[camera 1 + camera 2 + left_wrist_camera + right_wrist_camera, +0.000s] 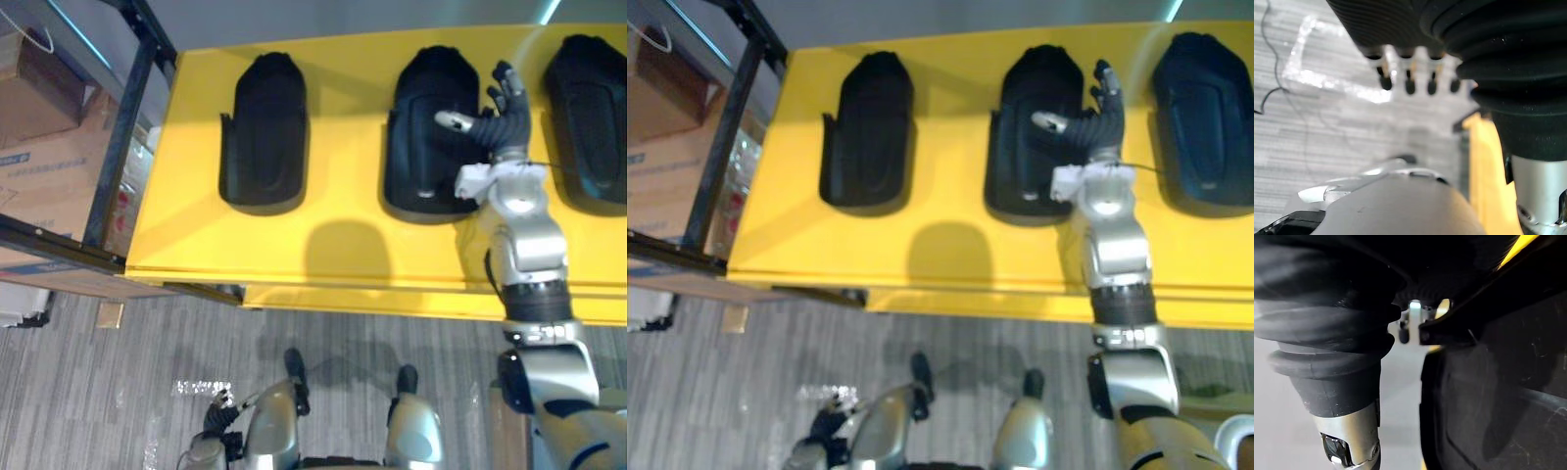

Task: Walk over and take plastic housings, then place them on the shelf

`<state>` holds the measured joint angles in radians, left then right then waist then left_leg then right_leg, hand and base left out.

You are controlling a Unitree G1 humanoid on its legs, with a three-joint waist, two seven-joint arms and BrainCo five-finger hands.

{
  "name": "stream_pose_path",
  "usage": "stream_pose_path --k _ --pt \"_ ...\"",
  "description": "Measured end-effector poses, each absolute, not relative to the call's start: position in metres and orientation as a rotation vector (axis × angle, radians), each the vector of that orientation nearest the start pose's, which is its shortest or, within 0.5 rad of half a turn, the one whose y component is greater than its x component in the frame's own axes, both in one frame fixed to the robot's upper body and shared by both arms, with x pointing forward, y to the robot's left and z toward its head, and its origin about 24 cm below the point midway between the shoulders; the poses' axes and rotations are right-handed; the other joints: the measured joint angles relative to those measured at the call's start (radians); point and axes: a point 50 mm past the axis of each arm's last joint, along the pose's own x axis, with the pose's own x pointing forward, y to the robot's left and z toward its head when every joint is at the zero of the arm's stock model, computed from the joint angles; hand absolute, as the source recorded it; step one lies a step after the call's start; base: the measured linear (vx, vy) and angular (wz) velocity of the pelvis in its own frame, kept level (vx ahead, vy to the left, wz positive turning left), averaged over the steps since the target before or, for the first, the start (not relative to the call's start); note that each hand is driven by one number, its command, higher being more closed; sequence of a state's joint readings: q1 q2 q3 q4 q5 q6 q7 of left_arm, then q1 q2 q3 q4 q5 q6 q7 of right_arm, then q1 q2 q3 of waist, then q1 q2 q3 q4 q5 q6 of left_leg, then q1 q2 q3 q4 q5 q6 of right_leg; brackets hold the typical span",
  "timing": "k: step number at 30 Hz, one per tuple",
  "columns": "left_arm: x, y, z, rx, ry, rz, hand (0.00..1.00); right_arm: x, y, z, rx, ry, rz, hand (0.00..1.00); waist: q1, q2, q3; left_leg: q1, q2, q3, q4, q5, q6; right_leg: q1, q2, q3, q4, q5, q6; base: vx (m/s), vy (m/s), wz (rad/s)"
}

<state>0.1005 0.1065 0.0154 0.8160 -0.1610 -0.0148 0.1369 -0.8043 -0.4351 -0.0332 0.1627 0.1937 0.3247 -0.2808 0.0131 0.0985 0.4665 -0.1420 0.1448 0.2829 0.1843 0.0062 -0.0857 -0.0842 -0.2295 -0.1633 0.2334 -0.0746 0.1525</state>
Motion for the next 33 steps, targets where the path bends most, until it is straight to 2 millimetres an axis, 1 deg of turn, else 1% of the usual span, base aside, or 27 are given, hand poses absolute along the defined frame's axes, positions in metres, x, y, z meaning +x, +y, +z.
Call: stream_pose_path --k 9,13,17,29,32,33 --pt "0.136 0.201 -0.134 0.0 0.883 0.281 0.0 0.359 -0.205 0.247 -0.154 -0.346 -0.265 0.0 0.002 -0.001 0.001 -0.008 0.0 -0.004 0.0 0.0 0.0 0.002 0.001 -0.005 -0.002 0.0 0.0 0.0 0.0 0.0" --pt "0.137 0.201 -0.134 0.0 0.882 0.28 0.0 0.359 -0.208 0.247 -0.145 -0.346 -0.279 0.0 0.002 -0.002 0.001 -0.015 0.001 -0.011 0.003 0.0 0.0 0.002 0.001 -0.013 -0.002 0.0 0.0 0.0 0.0 0.03" --pt "0.137 0.203 -0.134 -0.014 0.886 0.29 0.0 0.359 -0.21 0.248 -0.138 -0.348 -0.288 0.0 0.003 -0.011 0.006 -0.017 0.001 -0.019 0.005 0.001 0.0 0.007 0.001 -0.021 -0.002 0.0 0.0 0.0 0.0 0.06" --pt "0.139 0.202 -0.132 -0.021 0.882 0.29 0.0 0.364 -0.208 0.256 -0.113 -0.349 -0.275 0.0 0.009 -0.011 0.006 -0.015 0.001 -0.023 0.001 0.003 0.0 0.013 0.002 -0.027 -0.004 0.0 0.0 0.0 0.0 0.0" --pt "0.139 0.202 -0.132 -0.021 0.883 0.289 0.0 0.364 -0.209 0.257 -0.115 -0.356 -0.293 0.0 0.011 -0.011 0.006 -0.014 0.001 -0.024 -0.001 0.004 0.0 0.016 0.003 -0.028 -0.006 0.0 0.0 0.0 0.0 0.0" --pt "0.14 0.202 -0.132 -0.022 0.882 0.288 0.0 0.363 -0.211 0.26 -0.133 -0.379 -0.328 0.0 0.013 -0.011 0.006 -0.012 0.001 -0.024 -0.004 0.005 0.0 0.018 0.003 -0.028 -0.009 0.001 0.0 0.0 0.0 0.0"
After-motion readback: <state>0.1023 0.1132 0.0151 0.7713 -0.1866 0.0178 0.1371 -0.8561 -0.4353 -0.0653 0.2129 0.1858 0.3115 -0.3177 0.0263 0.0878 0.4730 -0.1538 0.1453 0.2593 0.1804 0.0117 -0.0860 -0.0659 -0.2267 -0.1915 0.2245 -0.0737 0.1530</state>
